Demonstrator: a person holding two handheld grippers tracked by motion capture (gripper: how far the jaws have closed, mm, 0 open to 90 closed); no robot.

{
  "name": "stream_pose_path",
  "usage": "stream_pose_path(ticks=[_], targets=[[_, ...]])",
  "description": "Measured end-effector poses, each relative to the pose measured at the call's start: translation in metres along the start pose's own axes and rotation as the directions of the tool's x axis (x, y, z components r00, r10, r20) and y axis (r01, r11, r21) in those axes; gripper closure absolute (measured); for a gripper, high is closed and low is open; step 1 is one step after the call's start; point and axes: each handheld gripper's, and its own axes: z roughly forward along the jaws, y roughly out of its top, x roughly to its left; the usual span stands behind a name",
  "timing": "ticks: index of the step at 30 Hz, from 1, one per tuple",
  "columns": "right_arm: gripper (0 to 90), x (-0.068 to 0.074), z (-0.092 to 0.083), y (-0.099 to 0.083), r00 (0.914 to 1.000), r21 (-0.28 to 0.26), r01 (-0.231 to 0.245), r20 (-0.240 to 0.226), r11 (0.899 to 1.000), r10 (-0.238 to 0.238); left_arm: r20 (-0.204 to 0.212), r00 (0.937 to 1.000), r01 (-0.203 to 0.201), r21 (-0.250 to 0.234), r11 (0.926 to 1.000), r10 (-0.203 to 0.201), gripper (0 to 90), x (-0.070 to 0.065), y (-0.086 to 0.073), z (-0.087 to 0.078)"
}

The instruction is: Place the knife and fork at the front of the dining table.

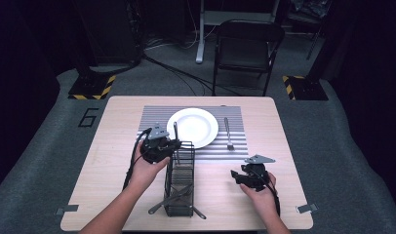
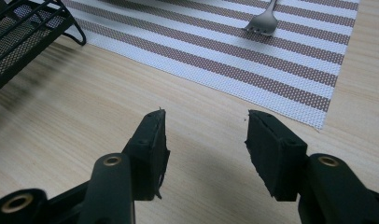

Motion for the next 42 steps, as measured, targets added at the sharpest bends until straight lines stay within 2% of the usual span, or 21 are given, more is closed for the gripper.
stream_pose_path(ticks=[7, 12, 15, 20, 29, 36, 42], targets=[[47.4, 0.0, 0.0, 0.0, 1.0, -0.001, -0.002, -0.004, 1.0, 0.002, 0.001, 0.9999, -0.011, 0.008, 0.9999, 0.011, 80.8, -0.002, 0.0, 0.003], [47.4, 0.0, 0.0, 0.0, 1.0, 0.0, -0.006, -0.003, 1.0, 0.006, -0.027, 0.9993, -0.025, 0.023, 0.9994, 0.025, 81.3, -0.006, 0.002, 0.0], [47.5, -0.001, 0.0, 0.0, 0.9999, 0.001, -0.012, -0.005, 1.0, 0.012, -0.018, 0.9995, -0.024, 0.018, 0.9996, 0.024, 81.4, -0.005, 0.003, -0.003], [47.4, -0.002, 0.001, 0.0, 0.9999, 0.004, -0.012, -0.004, 1.0, 0.012, -0.001, 0.9999, -0.014, 0.039, 0.9991, 0.014, 81.4, -0.003, 0.012, -0.01], [47.4, -0.001, 0.001, 0.0, 0.9999, 0.006, -0.01, -0.007, 1.0, 0.01, -0.002, 0.9997, -0.026, 0.035, 0.999, 0.026, 81.4, -0.006, 0.033, -0.029], [47.4, -0.002, 0.001, 0.0, 0.9999, 0.005, -0.016, -0.006, 1.0, 0.016, 0.014, 0.9999, -0.006, 0.032, 0.9995, 0.006, 81.5, -0.006, 0.051, -0.043], [47.4, -0.002, 0.002, 0.0, 0.9999, 0.005, -0.007, -0.008, 1.0, 0.007, 0.015, 0.9999, -0.005, 0.026, 0.9997, 0.005, 81.4, -0.005, 0.065, -0.054]])
